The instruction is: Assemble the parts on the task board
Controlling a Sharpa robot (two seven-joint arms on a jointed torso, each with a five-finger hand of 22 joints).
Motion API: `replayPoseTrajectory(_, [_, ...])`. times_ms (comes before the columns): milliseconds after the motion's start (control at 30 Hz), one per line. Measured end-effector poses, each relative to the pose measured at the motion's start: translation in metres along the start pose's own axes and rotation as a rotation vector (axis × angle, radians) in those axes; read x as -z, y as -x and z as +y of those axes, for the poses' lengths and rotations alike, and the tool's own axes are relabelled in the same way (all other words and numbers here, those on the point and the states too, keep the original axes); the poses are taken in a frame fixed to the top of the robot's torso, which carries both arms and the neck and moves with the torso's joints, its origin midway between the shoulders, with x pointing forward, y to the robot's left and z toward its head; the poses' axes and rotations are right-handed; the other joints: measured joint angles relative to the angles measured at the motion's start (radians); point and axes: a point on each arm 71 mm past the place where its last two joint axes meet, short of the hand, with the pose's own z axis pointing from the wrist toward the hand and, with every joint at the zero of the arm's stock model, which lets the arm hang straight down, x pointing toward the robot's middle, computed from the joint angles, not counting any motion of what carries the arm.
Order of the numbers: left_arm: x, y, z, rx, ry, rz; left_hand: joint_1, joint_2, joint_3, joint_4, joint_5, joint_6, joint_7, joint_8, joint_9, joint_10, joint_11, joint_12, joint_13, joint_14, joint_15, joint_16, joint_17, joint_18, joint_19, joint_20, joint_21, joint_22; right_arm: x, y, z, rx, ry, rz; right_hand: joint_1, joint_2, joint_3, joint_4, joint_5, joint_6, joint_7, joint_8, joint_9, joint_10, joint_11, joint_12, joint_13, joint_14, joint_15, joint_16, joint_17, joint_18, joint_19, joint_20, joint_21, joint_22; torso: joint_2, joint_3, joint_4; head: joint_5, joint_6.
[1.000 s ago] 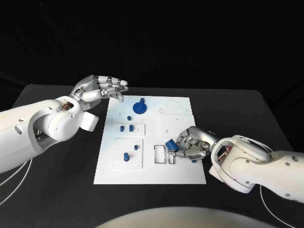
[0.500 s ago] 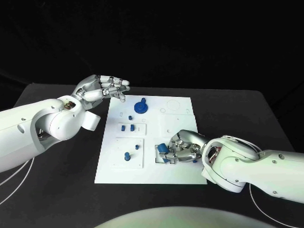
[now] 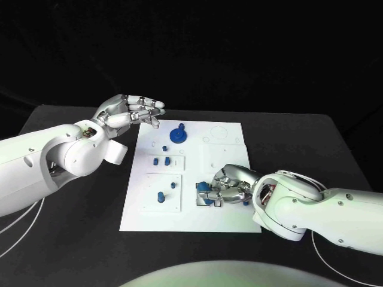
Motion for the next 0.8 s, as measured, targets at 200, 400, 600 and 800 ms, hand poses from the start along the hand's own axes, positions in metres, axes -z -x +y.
replayPoseTrajectory(200, [0.0004,0.0005,0.0,0.0,0.001,-0.001,0.0,0.0,0.0,0.0,0.0,0.0,0.0,0.0,0.0,0.0,0.0,0.0,0.0,0.0,0.0,0.0,0.0,0.0,0.0,0.0,0.0,0.0,-0.0009,0.0003,-0.0006,0.006,0.0,-0.007,-0.039,0.008,-0.1,0.001,-0.1,-0.005,-0.003,0.004,0.011,0.0,0.0,-0.016,0.0,0.0,0.0,0.0,-0.008,0.0,0.003,-0.003,-0.01,0.0,0.0,0.0001,0.0,-0.002,-0.001])
replayPoseTrajectory(400, [0.0009,0.0013,0.0001,-0.001,0.003,-0.002,0.008,0.008,0.0,0.0,0.0,0.004,0.004,0.0,-0.001,0.0,0.0,0.0,0.0,0.0,0.0,-0.004,0.002,0.0,0.0,0.0,0.0,0.001,-0.0004,0.0008,-0.0005,0.009,0.002,-0.012,-0.047,0.016,-0.131,0.0,-0.1,-0.008,0.0,0.004,0.013,0.0,0.0,-0.022,-0.003,0.0,0.0,0.0,-0.012,0.0,0.004,-0.004,-0.01,0.0,0.0,0.0001,-0.0002,-0.002,-0.001])
replayPoseTrajectory(600, [0.0015,0.0019,0.0002,-0.001,0.004,-0.002,0.008,0.008,0.0,0.0,0.0,0.004,0.004,0.0,-0.001,0.0,0.0,0.0,0.0,0.0,0.0,-0.004,0.002,0.0,0.0,0.0,0.0,0.001,0.0029,0.0013,-0.0007,0.008,0.006,-0.014,-0.039,0.024,-0.148,0.0,-0.1,-0.008,0.0,0.004,0.015,0.0,0.0,-0.022,-0.002,0.0,0.0,0.0,-0.012,0.0,0.004,-0.004,-0.015,0.0,0.0,0.0002,-0.0003,-0.002,-0.001])
replayPoseTrajectory(800, [0.0018,0.0022,0.0002,-0.001,0.005,-0.002,0.008,0.008,0.0,0.0,0.0,0.004,0.004,0.0,-0.001,0.0,0.0,0.0,0.0,0.0,0.0,-0.004,0.002,0.0,0.0,0.0,0.0,0.001,0.0078,0.0039,-0.0051,0.009,0.001,-0.021,0.031,0.063,-0.17,-0.002,-0.091,-0.008,0.0,0.004,0.017,0.0,0.0,-0.025,0.004,0.0,0.0,0.0,-0.012,0.0,0.004,-0.004,-0.015,0.0,0.0,0.0002,-0.0002,-0.002,-0.002])
